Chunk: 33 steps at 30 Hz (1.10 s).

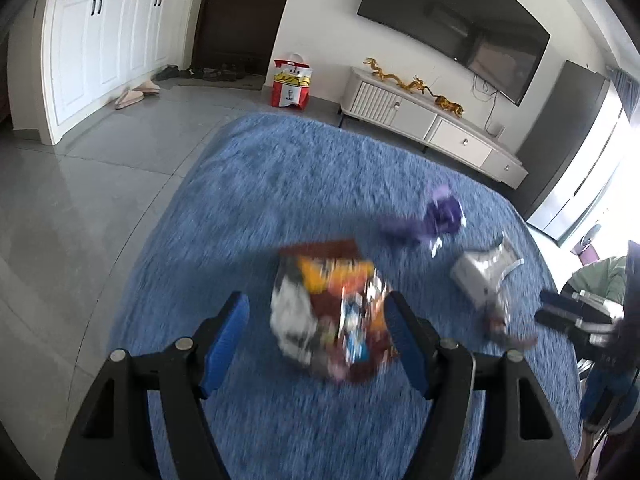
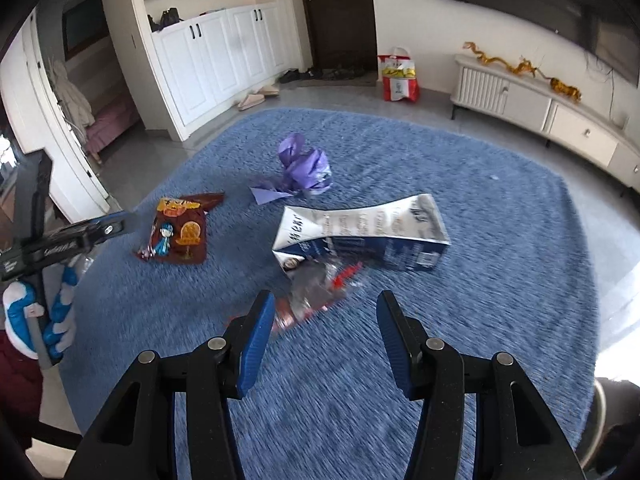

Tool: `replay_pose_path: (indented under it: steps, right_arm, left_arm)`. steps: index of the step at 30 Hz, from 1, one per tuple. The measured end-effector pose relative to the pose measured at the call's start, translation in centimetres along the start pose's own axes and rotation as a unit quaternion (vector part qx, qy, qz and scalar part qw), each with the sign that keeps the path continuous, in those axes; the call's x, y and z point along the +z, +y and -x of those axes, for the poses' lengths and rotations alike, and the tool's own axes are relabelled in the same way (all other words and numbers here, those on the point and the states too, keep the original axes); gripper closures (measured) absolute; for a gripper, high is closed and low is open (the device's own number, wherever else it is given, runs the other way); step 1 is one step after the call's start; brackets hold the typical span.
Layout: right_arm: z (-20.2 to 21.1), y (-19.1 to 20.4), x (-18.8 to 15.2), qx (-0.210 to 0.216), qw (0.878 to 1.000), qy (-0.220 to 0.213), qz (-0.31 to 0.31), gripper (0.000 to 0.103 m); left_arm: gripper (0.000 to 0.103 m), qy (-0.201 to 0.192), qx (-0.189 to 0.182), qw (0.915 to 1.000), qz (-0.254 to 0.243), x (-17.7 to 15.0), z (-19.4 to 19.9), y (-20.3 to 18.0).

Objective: Collect trash
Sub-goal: 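Grasp the brown snack bag with the left tool while the right tool grasps the clear plastic wrapper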

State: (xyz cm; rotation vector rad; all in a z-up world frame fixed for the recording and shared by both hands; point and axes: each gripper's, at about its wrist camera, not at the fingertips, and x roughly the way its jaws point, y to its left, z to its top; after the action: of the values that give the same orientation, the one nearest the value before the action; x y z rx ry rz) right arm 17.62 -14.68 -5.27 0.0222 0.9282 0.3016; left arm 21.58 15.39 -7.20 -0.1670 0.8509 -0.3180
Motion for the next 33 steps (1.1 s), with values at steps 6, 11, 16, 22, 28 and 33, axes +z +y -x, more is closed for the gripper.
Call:
replay_pose_path:
  steps: [6,11,16,22,28,33]
  right_arm:
    - [-2.2,0.9,0.5,0.015,1.000,0.014,0.011,0.049]
    - [-3.6,0.6,0.5,0.028,0.999,0.026,0.001,0.049]
    - [-4.9,0.3,0.0,0.033,0.999,0.035,-0.005,0.049]
    - [-5.1,-0.2,-0.3,0.034,0.999,0.027,-0.017,0.058]
    - [-3.9,-1.1,-1.3,0.035,0.999,0.021,-0.026,0.082]
    - [-2.1,-0.7,-2.4,0.035,0.999,0.014,-0.019,0.090]
  left_arm:
    - [0.031,0.009,-0.011,0.9980,-0.062,2.7,-2.9,-1.8]
    - [0.031,0.056,-0.010,0.9941,-0.093,2.3,-6.0,-2.2]
    - [0.031,0.048,-0.017,0.9941,-0.096,0.6,-6.0,-2.3]
    - [0.072,0.050,-0.007,0.9897,-0.134,-1.4,-5.7,-4.5]
    - [0.085,0.042,-0.003,0.9900,-0.134,-2.8,-4.5,-5.6]
    - [0.091,0.033,-0.002,0.9925,-0.118,-4.1,-2.5,-6.0]
